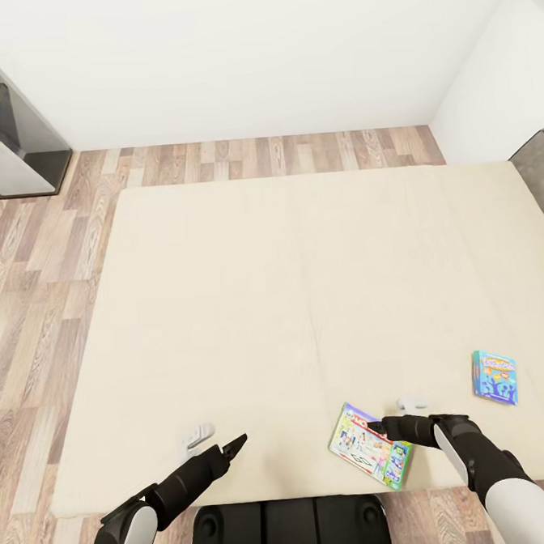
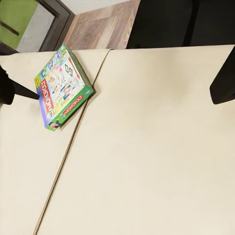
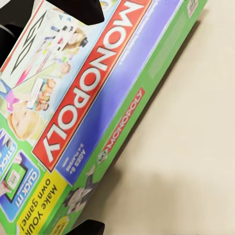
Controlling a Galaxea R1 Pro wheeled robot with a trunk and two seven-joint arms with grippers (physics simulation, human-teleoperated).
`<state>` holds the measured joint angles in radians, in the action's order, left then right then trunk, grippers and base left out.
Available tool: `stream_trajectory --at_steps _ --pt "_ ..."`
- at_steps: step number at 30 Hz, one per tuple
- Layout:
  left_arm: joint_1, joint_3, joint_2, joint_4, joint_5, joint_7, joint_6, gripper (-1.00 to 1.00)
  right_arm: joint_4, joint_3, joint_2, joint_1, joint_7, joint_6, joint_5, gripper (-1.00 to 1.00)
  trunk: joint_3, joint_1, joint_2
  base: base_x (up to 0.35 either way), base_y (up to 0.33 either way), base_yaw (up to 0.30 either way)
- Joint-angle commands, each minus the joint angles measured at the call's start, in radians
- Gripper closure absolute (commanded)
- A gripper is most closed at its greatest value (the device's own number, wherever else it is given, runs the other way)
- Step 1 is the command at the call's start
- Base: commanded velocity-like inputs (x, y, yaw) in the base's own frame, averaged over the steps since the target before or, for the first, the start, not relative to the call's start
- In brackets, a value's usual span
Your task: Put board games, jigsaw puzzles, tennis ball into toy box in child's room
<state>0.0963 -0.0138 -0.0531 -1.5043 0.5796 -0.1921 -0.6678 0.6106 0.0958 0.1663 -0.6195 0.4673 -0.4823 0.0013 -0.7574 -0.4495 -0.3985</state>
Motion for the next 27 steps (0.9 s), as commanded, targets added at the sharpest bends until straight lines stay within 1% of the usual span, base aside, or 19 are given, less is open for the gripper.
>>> stream_trajectory --at_steps 1,6,15,27 --pt "0.000 -0.001 -0.001 -0.001 0.003 -0.001 -0.006 -1.00 0.001 0.004 0.000 0.000 0.005 -0.007 0.000 -1.00 -0.001 -0.001 -0.002 0.000 0.000 0.000" --pt "0.000 -0.002 -0.001 -0.001 0.003 -0.001 -0.006 -1.00 0.001 0.004 -0.001 0.000 0.005 -0.007 0.000 -1.00 -0.001 -0.001 -0.002 0.000 0.039 0.000" --pt "0.000 -0.002 -0.001 -0.001 0.003 -0.001 -0.006 -1.00 0.001 0.004 -0.001 0.000 0.005 -0.007 0.000 -1.00 -0.001 -0.001 -0.002 0.000 0.122 0.000" --pt "0.000 -0.003 -0.001 -0.001 0.003 -0.001 -0.006 -1.00 0.001 0.004 -0.001 0.000 0.005 -0.007 0.000 -1.00 -0.001 -0.001 -0.002 0.000 0.030 0.000"
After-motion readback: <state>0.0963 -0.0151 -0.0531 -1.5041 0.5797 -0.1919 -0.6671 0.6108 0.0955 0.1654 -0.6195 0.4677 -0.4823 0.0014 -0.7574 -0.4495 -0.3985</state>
